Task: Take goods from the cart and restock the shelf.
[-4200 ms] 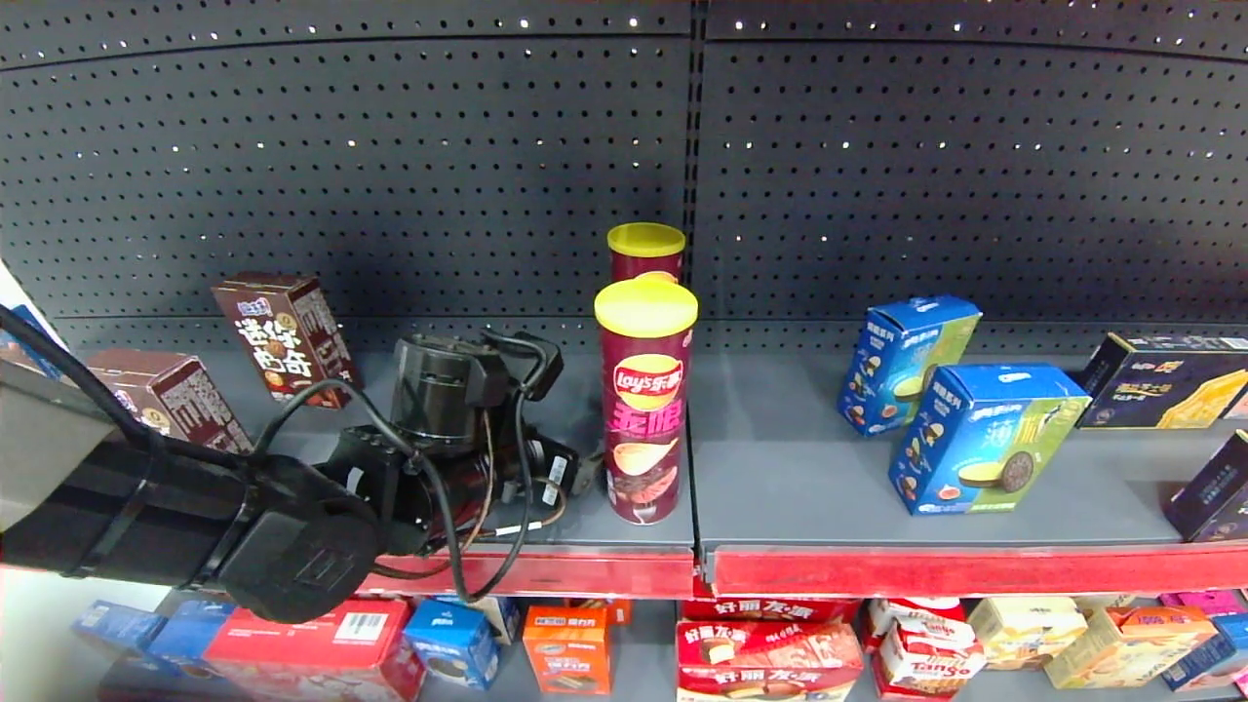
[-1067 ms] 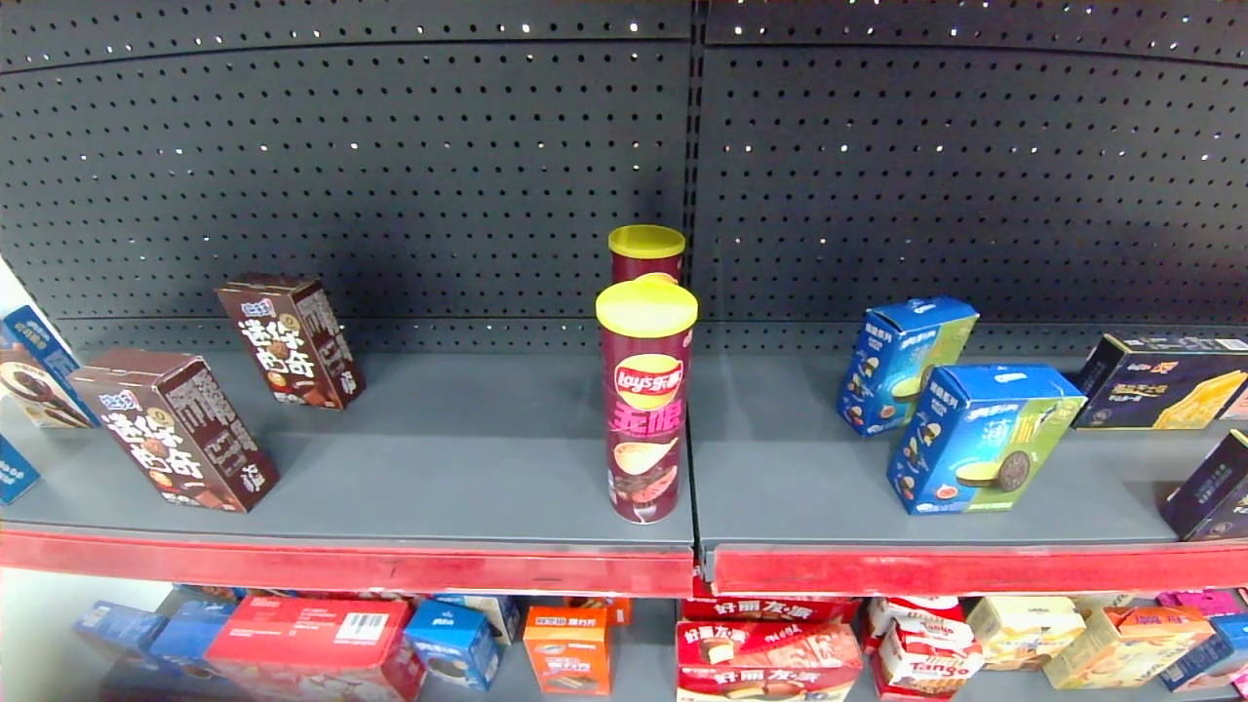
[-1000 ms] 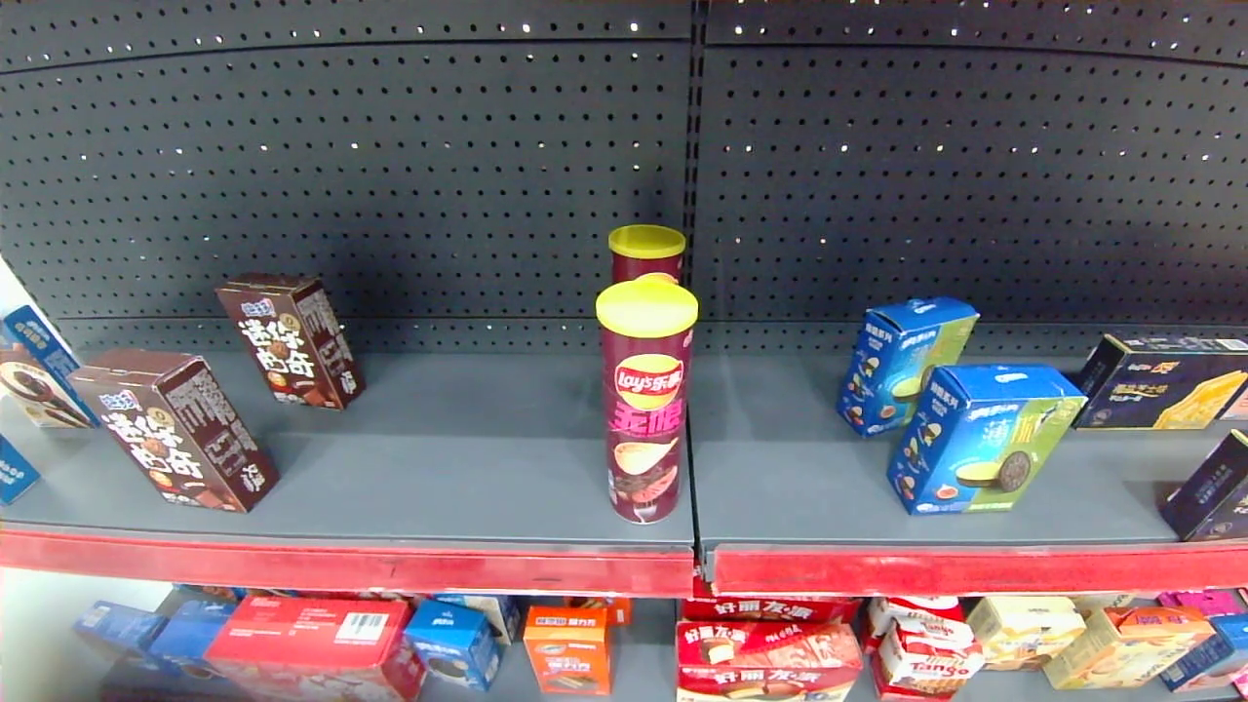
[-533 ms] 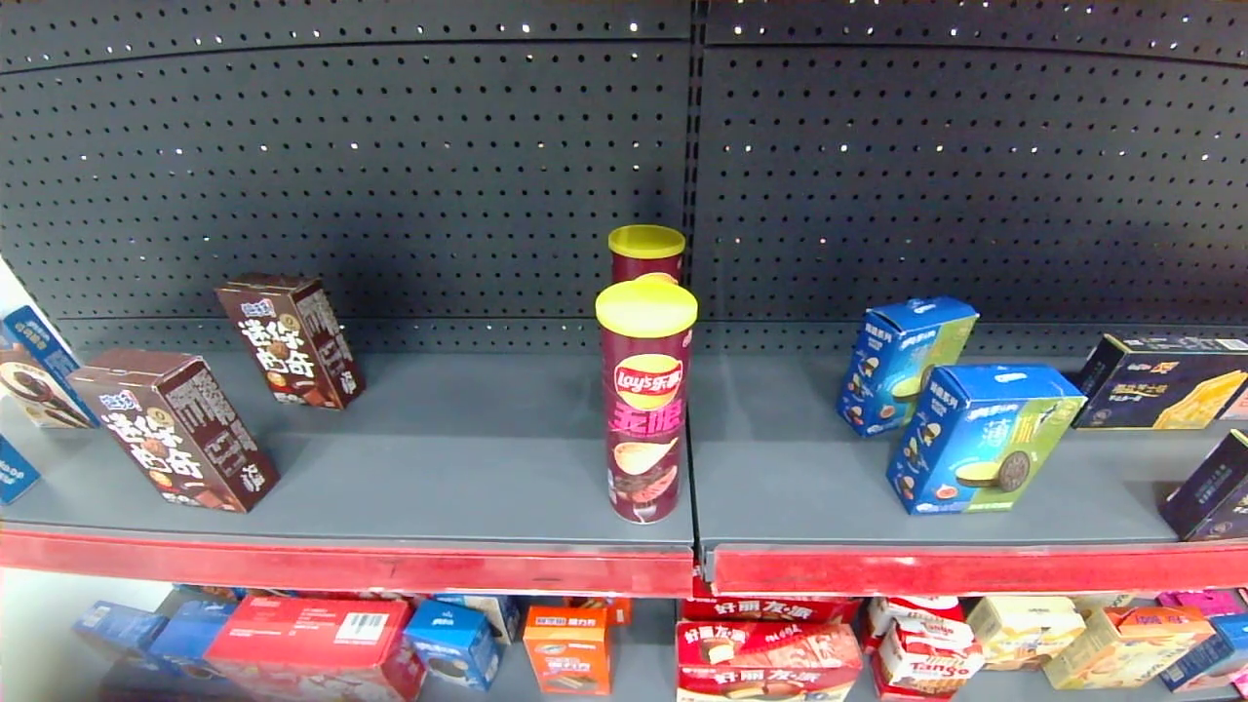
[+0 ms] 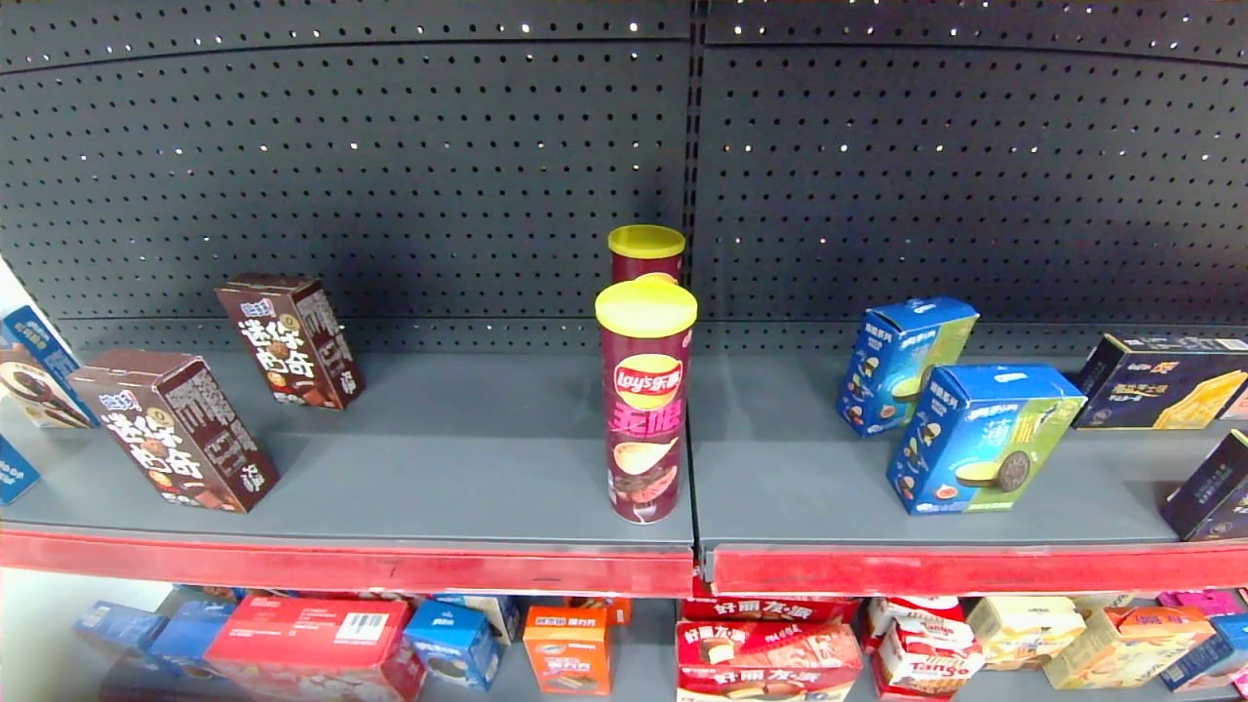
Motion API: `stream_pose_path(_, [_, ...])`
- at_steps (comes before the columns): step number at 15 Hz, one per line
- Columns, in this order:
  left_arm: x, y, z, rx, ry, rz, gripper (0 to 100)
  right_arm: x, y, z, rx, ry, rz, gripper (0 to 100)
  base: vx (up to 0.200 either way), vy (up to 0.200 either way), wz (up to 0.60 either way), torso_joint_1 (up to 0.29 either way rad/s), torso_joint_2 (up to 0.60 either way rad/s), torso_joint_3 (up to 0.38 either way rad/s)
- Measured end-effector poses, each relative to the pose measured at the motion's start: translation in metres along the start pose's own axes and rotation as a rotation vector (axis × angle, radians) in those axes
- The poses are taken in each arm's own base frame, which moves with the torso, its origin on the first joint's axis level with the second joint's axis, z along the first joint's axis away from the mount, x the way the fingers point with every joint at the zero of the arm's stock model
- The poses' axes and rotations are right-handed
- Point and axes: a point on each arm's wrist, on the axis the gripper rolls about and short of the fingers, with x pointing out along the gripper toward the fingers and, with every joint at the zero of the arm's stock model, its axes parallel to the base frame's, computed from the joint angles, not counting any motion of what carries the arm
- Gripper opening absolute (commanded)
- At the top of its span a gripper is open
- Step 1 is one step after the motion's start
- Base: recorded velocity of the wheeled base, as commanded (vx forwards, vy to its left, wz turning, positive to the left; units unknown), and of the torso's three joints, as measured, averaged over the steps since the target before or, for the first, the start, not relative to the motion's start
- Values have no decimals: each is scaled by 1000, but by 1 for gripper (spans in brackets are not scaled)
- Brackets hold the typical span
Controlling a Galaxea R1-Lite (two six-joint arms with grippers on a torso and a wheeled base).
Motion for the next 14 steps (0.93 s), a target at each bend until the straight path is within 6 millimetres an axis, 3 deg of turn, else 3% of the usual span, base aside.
stream_pose_path(3, [-2, 2, 0, 8, -23, -100, 100, 0, 0, 3, 2, -7, 21, 100, 0, 0, 0, 0, 0, 0])
stream_pose_path(14, [-7, 3, -2, -5, -92, -79, 100, 2, 2, -2, 33, 13, 64, 100, 0, 0, 0, 0, 0, 0])
